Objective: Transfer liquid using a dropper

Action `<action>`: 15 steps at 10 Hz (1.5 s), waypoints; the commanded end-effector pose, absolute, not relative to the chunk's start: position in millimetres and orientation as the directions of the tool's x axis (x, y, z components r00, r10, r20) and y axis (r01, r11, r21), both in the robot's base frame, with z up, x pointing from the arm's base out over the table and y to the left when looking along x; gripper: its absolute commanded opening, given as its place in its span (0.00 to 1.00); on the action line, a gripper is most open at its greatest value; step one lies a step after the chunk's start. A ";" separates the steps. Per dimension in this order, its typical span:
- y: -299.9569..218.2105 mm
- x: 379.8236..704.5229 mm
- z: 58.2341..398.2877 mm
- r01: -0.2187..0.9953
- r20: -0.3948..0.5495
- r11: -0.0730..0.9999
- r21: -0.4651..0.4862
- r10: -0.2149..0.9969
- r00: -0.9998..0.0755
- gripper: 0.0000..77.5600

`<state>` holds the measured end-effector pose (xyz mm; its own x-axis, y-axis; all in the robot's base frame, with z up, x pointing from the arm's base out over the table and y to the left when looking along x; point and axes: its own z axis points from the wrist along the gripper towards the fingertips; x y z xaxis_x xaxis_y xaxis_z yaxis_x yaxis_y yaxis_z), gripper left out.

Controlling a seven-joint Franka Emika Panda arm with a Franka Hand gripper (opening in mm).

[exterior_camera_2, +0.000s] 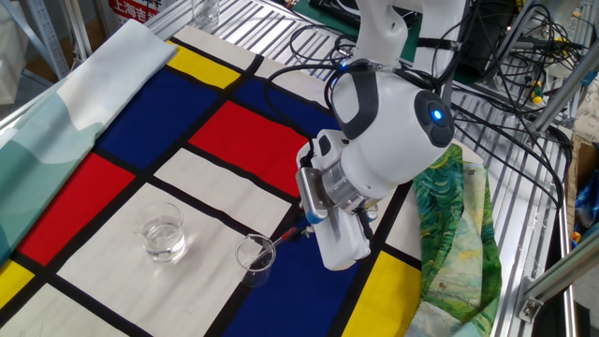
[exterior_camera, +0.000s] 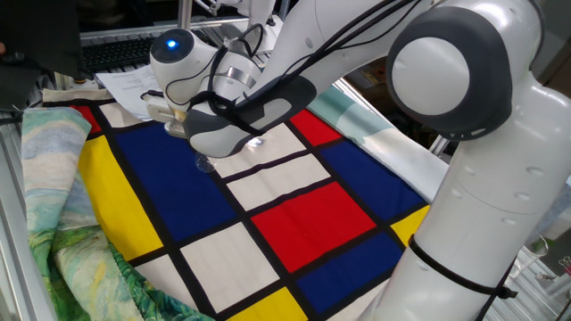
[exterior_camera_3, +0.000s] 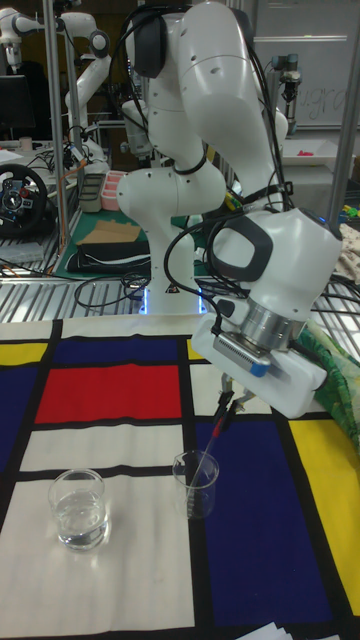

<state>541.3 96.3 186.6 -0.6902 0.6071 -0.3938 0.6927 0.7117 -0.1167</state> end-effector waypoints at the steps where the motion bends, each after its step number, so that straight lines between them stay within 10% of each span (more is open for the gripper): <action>1: 98.1 540.9 186.7 0.691 -0.407 0.714 -0.117 0.600 -0.689 0.01; 15: 92.7 552.1 234.6 0.667 -0.230 0.726 -0.166 0.629 -0.742 0.01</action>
